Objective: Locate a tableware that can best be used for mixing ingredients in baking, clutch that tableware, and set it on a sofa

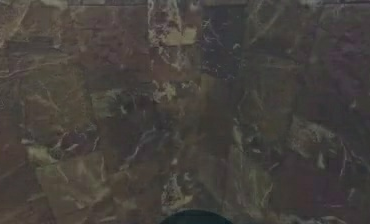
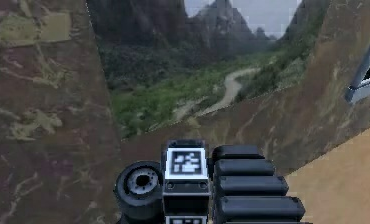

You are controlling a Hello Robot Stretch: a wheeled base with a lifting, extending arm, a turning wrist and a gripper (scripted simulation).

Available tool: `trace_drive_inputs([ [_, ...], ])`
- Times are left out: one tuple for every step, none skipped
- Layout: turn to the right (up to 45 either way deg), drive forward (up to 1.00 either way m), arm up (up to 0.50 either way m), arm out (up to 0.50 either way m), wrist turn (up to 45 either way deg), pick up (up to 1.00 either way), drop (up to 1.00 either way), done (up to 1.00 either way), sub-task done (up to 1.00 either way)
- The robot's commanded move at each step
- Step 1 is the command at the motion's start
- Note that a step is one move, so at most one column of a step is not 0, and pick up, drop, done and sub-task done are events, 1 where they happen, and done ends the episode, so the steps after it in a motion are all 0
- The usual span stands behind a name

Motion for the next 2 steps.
trace_drive_inputs([
  [45.0,0.0,0.0,0.0,0.0,0.0,0.0,0.0,0.0],
  [42.0,0.0,0.0,0.0,0.0,0.0,0.0,0.0,0.0],
])
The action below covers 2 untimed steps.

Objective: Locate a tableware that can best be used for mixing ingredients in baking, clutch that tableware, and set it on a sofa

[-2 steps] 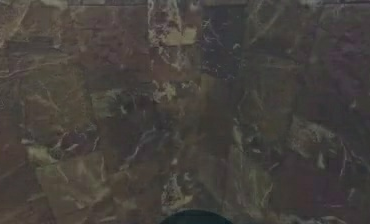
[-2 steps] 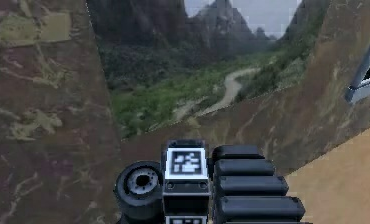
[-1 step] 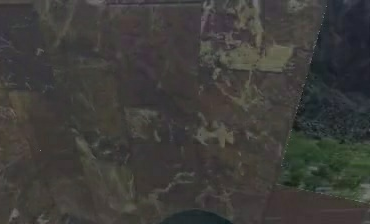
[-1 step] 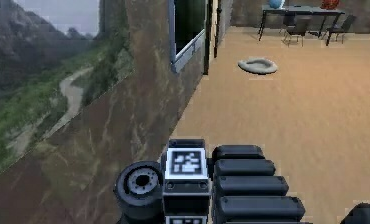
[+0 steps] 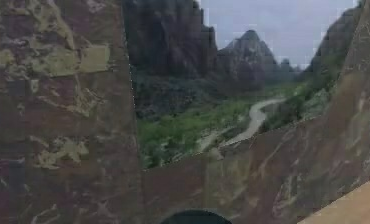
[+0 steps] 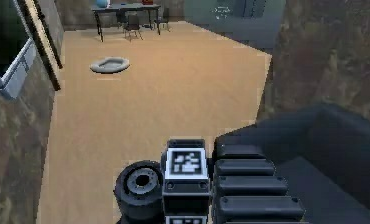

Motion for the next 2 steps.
trace_drive_inputs([
  [45.0,0.0,0.0,0.0,0.0,0.0,0.0,0.0,0.0],
  [45.0,0.0,0.0,0.0,0.0,0.0,0.0,0.0,0.0],
])
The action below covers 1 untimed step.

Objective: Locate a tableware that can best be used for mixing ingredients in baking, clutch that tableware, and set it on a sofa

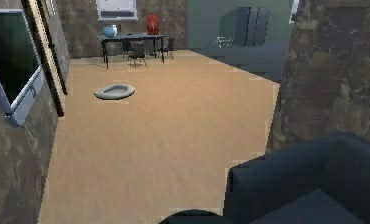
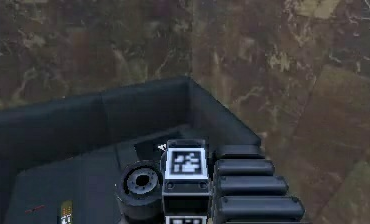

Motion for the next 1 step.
trace_drive_inputs([
  [45.0,0.0,0.0,0.0,0.0,0.0,0.0,0.0,0.0],
])
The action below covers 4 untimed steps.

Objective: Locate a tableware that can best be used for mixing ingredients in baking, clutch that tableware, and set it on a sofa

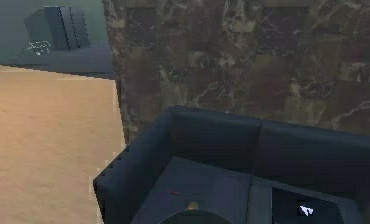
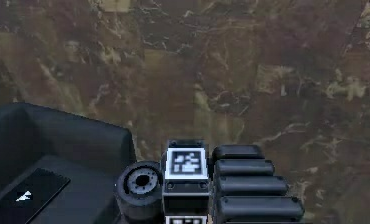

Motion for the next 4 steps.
trace_drive_inputs([
  [6.0,0.0,0.0,0.0,0.0,0.0,0.0,0.0,0.0],
  [0.0,0.2,0.0,0.0,0.0,0.0,0.0,0.0,0.0],
  [-42.0,0.0,0.0,0.0,0.0,0.0,0.0,0.0,0.0],
  [0.0,0.0,0.0,0.38,0.0,0.0,0.0,0.0,0.0],
])
